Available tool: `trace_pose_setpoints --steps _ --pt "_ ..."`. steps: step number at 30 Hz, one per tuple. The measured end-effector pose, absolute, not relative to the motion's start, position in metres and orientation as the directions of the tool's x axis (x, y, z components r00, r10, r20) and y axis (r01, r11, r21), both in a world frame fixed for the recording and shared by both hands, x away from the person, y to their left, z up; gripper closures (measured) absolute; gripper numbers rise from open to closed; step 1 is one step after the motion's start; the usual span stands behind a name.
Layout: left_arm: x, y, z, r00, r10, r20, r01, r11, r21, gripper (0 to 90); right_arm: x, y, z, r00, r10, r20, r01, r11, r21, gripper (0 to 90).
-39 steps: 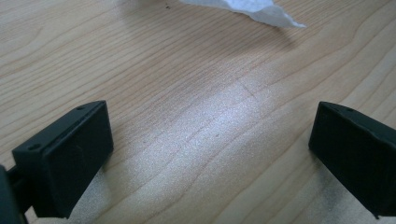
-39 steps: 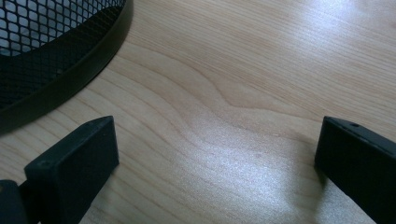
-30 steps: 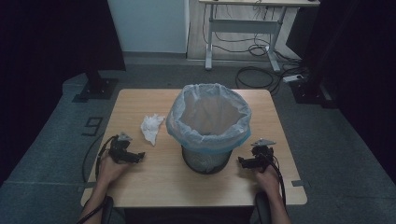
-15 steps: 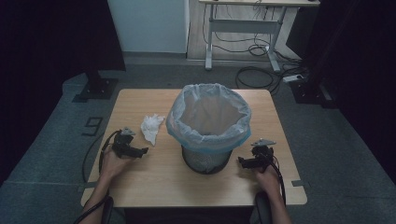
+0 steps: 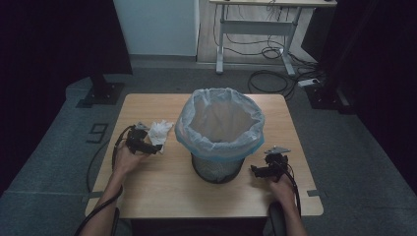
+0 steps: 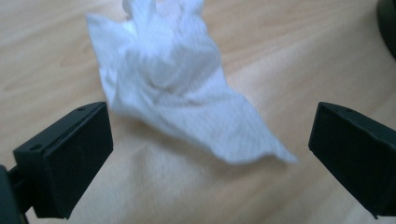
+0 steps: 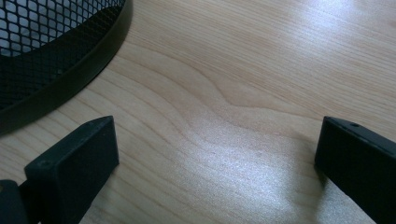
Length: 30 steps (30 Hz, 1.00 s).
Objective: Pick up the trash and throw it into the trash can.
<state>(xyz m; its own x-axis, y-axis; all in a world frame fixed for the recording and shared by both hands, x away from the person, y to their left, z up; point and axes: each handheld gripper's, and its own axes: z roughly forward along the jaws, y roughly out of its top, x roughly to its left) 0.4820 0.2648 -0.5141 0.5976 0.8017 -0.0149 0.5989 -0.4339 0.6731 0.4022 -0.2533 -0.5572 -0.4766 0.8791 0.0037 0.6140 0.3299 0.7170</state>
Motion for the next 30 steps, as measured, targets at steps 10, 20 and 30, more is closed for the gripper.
trace_pose_setpoints --steps 10,20,30 --pt "0.516 0.255 -0.508 0.588 0.809 0.012 0.588 -0.438 0.680 2.8 0.402 -0.253 -0.557 -0.476 0.880 0.004 0.615 0.329 0.717 0.0" --pt "0.540 0.253 -0.522 0.579 0.815 0.014 0.617 -0.450 0.646 16.2 0.402 -0.253 -0.557 -0.476 0.879 0.002 0.614 0.330 0.717 0.0" --pt "0.542 0.252 -0.534 0.596 0.803 0.006 0.616 -0.463 0.637 49.2 0.402 -0.253 -0.557 -0.477 0.879 0.003 0.614 0.331 0.717 0.0"
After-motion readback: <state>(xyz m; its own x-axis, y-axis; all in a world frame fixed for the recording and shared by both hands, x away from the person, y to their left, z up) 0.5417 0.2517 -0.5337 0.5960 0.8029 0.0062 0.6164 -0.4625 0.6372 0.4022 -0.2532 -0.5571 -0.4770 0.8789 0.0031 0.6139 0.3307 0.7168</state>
